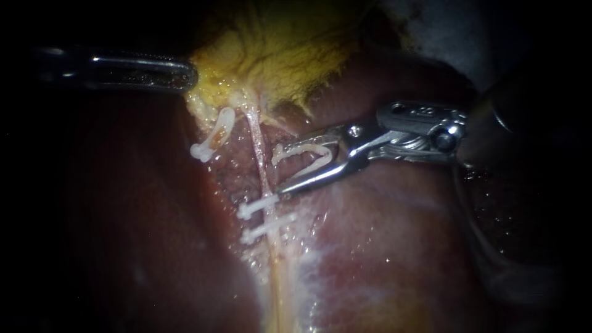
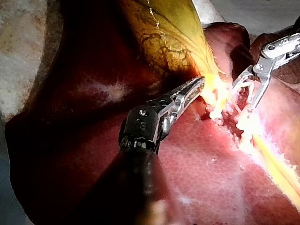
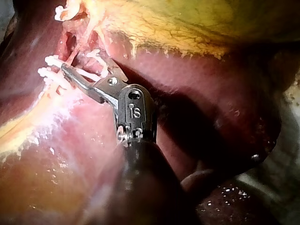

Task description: Clipping third clip right tube

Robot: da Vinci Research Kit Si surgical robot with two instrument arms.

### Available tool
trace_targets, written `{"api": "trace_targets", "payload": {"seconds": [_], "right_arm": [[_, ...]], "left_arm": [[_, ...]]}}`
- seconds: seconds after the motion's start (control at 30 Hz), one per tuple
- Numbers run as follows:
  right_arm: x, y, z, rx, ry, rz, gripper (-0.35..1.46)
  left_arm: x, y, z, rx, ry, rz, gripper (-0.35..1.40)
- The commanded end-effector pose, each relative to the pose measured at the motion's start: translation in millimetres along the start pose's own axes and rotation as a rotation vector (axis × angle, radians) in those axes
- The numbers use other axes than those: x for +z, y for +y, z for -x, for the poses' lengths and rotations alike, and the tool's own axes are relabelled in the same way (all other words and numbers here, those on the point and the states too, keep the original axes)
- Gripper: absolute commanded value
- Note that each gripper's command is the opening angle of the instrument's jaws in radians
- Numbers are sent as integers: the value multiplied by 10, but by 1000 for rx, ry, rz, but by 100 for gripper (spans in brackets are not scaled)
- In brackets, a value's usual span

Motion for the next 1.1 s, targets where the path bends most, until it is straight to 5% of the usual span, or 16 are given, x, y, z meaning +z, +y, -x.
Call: {"api": "trace_targets", "payload": {"seconds": [0.03,0.33,0.47,0.8,1.1], "right_arm": [[4,1,1,13,17,-13,51],[34,10,-4,165,228,-216,52],[38,3,-11,195,283,-162,52],[26,-21,-49,230,309,-139,46],[23,-22,-46,258,299,-142,15]], "left_arm": [[0,0,0,0,0,0,-35],[0,0,0,0,0,0,-35],[0,0,0,0,0,0,-35],[0,0,0,0,0,0,-35],[0,0,0,0,0,0,-35]]}}
